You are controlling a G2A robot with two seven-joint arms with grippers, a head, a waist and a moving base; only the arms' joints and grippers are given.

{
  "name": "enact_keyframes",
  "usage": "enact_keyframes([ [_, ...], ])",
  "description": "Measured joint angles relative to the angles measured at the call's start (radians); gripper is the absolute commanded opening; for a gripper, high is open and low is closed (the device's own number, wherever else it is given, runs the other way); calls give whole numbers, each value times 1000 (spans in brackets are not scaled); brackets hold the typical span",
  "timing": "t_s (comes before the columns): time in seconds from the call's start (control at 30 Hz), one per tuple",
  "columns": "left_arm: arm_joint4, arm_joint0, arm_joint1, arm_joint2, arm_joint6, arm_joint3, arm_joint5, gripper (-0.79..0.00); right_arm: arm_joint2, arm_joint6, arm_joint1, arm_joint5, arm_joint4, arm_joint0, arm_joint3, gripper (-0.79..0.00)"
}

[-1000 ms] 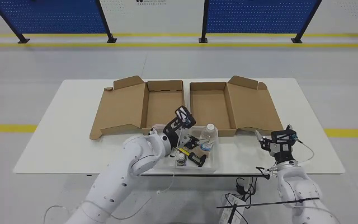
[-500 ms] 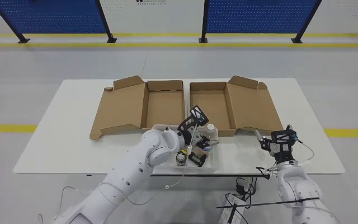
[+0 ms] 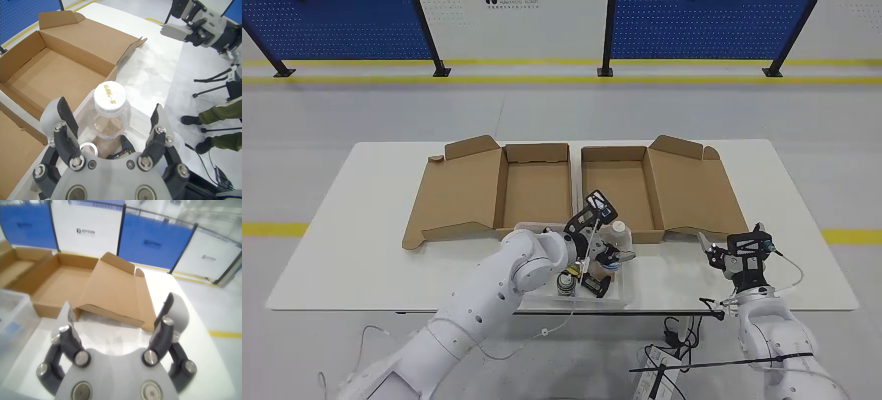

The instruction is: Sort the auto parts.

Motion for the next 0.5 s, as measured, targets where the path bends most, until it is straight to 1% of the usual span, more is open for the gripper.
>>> enact_keyframes([
  [0.1,-32,1,-4,0,2,16,-16,0,0,0,0,0,0,0,0,0],
  [0.33,-73,0,-14,-1,23,59,-17,0,0,0,0,0,0,0,0,0],
  [0.4,-92,1,-18,-2,28,70,-17,-15,0,0,0,0,0,0,0,0],
  [0.5,-116,-1,-22,-2,32,85,-22,-9,0,0,0,0,0,0,0,0],
])
